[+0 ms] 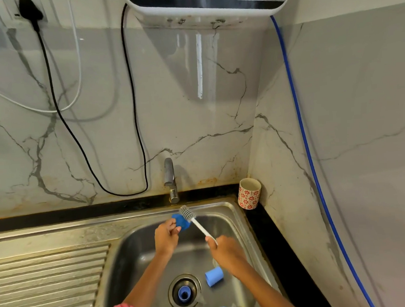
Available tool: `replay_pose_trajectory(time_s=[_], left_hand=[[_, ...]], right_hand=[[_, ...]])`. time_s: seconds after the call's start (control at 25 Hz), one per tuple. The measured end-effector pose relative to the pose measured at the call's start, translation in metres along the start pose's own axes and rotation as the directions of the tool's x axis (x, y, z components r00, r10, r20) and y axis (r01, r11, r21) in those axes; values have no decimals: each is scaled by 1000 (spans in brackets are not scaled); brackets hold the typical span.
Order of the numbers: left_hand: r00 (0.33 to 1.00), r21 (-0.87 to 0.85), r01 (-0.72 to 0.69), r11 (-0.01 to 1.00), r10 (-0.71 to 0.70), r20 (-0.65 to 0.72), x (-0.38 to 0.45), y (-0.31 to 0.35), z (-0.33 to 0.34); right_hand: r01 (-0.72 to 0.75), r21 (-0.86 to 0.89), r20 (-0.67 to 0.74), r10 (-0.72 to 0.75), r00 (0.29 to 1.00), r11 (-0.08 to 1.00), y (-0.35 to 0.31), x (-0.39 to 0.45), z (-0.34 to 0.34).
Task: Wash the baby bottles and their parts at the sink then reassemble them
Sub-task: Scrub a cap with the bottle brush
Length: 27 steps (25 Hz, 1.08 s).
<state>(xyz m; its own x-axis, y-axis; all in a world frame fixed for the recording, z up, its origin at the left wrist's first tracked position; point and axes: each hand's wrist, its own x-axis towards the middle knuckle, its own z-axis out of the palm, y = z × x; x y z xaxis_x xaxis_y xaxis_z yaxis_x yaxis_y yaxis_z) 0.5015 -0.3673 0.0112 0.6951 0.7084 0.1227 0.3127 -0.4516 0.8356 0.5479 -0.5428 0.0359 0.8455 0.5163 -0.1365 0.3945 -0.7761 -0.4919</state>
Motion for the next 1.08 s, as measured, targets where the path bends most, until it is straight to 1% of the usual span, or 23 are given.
replay_pose_trajectory(time_s=[0.08, 0.16, 0.2, 0.32, 0.4, 0.52, 0.56, 0.6, 0.68, 0.72, 0.76, 0.8, 0.84, 0.88, 0.92, 0.96, 1.0, 1.04, 1.08], left_hand=[[1000, 40, -1, 999, 0, 6, 0, -7, -2], [998, 57, -51, 997, 48, 46, -7, -7, 0], [994, 45, -79, 996, 76, 73, -10, -5, 2], [989, -28, -119, 993, 121, 90, -6, -2, -3], [990, -90, -83, 992, 93, 106, 5, -6, -8], [981, -163, 160, 974, -137, 139, 14, -10, -12], [974, -175, 186, 967, -159, 161, 15, -10, -11], [972, -144, 169, 975, -141, 188, 15, -8, -11], [963, 5, 65, 998, -64, 263, 14, -6, -5], [965, 36, 39, 999, -47, 259, 14, -6, -1], [973, 11, 67, 998, -68, 220, 12, -3, 2], [983, -72, 119, 990, -107, 151, 11, 1, 3], [975, -213, 218, 952, -205, 81, 11, 7, 4], [937, -399, 336, 853, -344, 54, 12, 12, 4], [878, -568, 429, 702, -472, 80, 12, 17, 3], [815, -686, 489, 539, -563, 139, 12, 21, 2], [764, -759, 519, 393, -611, 206, 14, 24, -1], [741, -798, 521, 302, -624, 247, 18, 25, -4], [738, -814, 518, 263, -618, 270, 18, 25, -6]], right_hand=[[34, -41, 15, -34, 999, 999, 1, -6, 4], [-4, -20, 20, 4, 1000, 1000, 9, -5, 6], [-40, -8, 28, 40, 999, 999, 13, -2, 3], [-57, 13, 46, 57, 997, 998, 24, 5, -3], [-43, 12, 42, 43, 998, 999, 28, 3, -7], [-22, 87, 36, 19, 999, 996, 31, -1, -13], [-8, 81, 59, 4, 998, 997, 28, -2, -13], [4, 56, 81, -8, 997, 998, 24, -2, -12], [-11, 13, 104, 10, 995, 1000, 18, -1, -8], [-25, 4, 92, 25, 995, 1000, 17, 0, -5], [-34, 3, 64, 34, 997, 999, 17, 1, -2], [-38, 7, 35, 37, 999, 999, 15, 0, 0], [-29, 2, -3, 29, 1000, 1000, 12, -3, 2], [-15, -13, -37, 14, 999, 1000, 9, -6, 3], [14, -39, -59, -16, 998, 999, 8, -8, 4], [42, -70, -72, -47, 996, 997, 8, -10, 4], [61, -115, -76, -70, 995, 992, 8, -12, 3], [63, -151, -79, -75, 994, 987, 8, -13, 2], [52, -178, -91, -69, 993, 983, 9, -13, 1]])
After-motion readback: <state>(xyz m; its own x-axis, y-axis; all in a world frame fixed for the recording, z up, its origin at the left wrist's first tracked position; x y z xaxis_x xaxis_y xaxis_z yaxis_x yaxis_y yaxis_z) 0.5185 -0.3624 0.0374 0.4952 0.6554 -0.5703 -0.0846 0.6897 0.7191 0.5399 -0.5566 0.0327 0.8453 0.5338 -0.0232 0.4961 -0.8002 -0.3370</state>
